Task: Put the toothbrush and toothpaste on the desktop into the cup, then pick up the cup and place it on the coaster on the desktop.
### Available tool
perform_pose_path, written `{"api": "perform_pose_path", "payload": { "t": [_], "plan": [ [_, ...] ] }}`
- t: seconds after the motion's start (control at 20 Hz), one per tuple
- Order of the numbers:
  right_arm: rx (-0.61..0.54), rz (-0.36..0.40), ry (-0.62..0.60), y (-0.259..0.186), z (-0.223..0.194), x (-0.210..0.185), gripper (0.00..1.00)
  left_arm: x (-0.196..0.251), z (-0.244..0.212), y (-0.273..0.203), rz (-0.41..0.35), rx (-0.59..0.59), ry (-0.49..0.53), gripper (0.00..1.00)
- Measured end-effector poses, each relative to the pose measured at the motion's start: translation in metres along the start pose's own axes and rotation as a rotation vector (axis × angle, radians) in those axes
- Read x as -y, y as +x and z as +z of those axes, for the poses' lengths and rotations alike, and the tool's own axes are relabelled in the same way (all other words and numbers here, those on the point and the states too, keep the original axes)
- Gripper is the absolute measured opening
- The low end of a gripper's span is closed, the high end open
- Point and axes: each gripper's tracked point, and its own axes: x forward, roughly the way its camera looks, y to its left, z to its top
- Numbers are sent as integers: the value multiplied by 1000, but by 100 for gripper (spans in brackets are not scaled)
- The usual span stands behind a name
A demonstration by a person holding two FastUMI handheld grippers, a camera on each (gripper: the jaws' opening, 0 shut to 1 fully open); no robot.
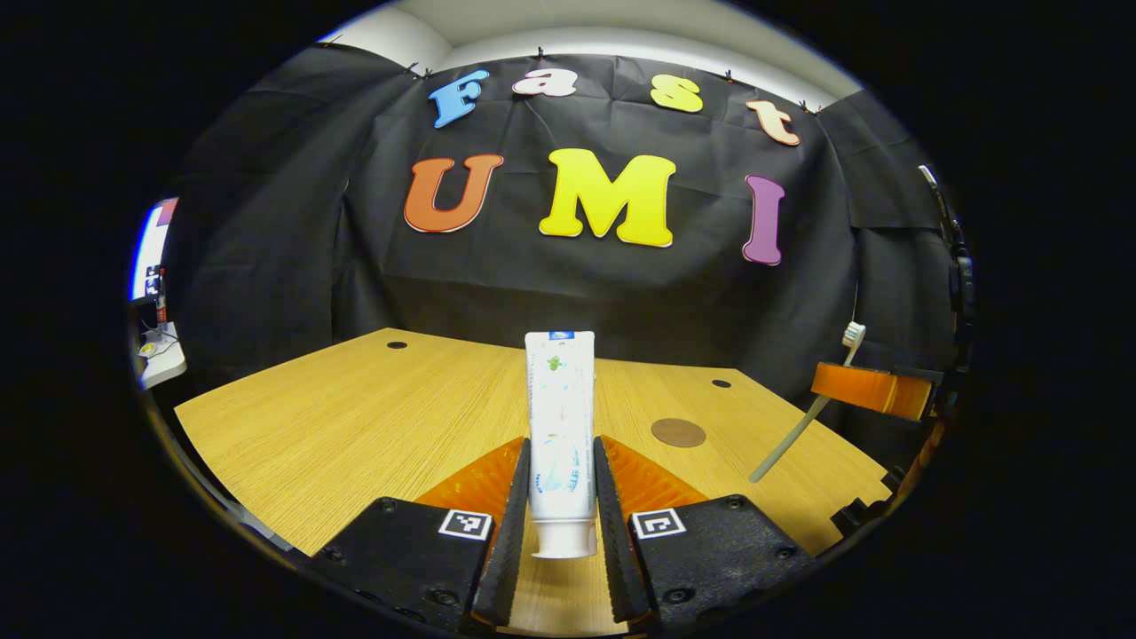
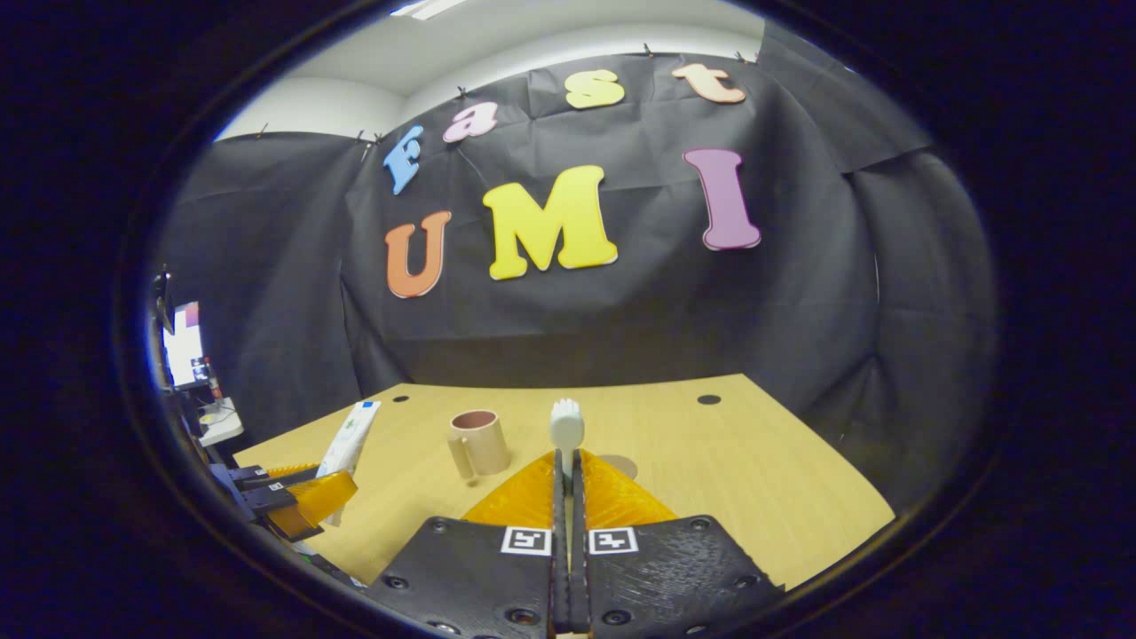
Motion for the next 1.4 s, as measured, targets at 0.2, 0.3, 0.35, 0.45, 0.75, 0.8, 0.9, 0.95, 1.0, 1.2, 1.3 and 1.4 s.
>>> {"api": "perform_pose_path", "payload": {
  "t": [0.2, 0.3, 0.35, 0.45, 0.75, 0.8, 0.9, 0.95, 1.0, 1.2, 1.3, 1.4],
  "plan": [
    [55, 10, -56, -24, 19, -4, 1, 3, 22, -5, -21, 65, 26, 43],
    [73, 13, -64, -31, 25, -7, 1, -2, 36, 3, -9, 79, 13, 43],
    [80, 15, -66, -33, 27, -7, 1, 3, 46, 10, -34, 83, 0, 43],
    [92, 13, -73, -37, 32, -7, 1, 10, 67, 27, -70, 98, -12, 43],
    [109, -6, -57, -41, 39, 9, 0, -3, 110, 118, -77, 163, 23, 42],
    [110, -10, -52, -40, 41, 13, 0, -9, 105, 134, -66, 146, 15, 42],
    [106, -11, -39, -38, 41, 18, 1, -11, 97, 164, -68, 109, 19, 43],
    [101, -13, -33, -35, 39, 21, 0, -10, 96, 177, -76, 102, 26, 43],
    [95, -15, -30, -34, 38, 23, 0, -6, 94, 189, -91, 97, 36, 42],
    [90, -27, -18, -30, 38, 33, 1, 7, 80, 222, -132, 82, 55, 43],
    [93, -37, -14, -26, 40, 37, 1, 13, 73, 233, -144, 68, 60, 44],
    [94, -39, -10, -25, 39, 40, 0, 15, 66, 237, -134, 52, 77, 43]
  ]
}}
